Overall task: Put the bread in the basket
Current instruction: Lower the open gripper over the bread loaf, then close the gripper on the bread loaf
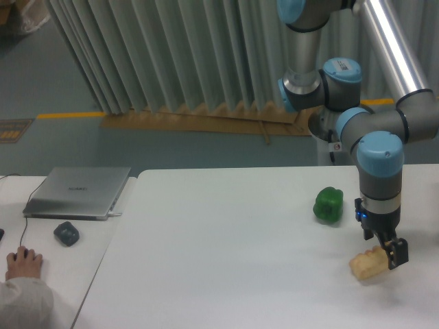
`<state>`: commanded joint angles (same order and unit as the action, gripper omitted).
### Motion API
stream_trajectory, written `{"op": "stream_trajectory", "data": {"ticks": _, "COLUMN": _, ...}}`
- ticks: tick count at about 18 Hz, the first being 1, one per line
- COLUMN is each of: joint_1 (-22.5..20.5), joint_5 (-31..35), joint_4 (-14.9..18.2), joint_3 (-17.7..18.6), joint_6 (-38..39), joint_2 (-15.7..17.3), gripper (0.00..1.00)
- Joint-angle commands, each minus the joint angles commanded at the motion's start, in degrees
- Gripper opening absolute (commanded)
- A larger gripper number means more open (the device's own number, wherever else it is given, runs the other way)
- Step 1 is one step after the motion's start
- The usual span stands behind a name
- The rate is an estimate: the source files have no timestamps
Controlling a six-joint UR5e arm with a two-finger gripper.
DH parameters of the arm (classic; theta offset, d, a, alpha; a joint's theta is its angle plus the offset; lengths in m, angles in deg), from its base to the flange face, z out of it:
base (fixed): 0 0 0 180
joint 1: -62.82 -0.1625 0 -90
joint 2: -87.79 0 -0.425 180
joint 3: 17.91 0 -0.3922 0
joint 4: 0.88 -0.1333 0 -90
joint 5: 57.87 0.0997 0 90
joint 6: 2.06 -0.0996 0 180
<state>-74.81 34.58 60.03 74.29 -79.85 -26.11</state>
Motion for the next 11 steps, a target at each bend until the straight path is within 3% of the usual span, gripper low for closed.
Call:
{"op": "stream_trajectory", "data": {"ticks": 6, "joint_1": 0.09, "joint_5": 6.32, "joint_4": 0.09, "joint_3": 0.09, "joint_6": 0.09, "joint_2": -0.53, "gripper": 1.00}}
{"op": "stream_trajectory", "data": {"ticks": 8, "joint_1": 0.09, "joint_5": 7.12, "joint_4": 0.09, "joint_3": 0.09, "joint_6": 0.26, "joint_2": -0.80, "gripper": 0.85}}
{"op": "stream_trajectory", "data": {"ticks": 11, "joint_1": 0.09, "joint_5": 7.12, "joint_4": 0.09, "joint_3": 0.09, "joint_6": 1.14, "joint_2": -0.80, "gripper": 0.85}}
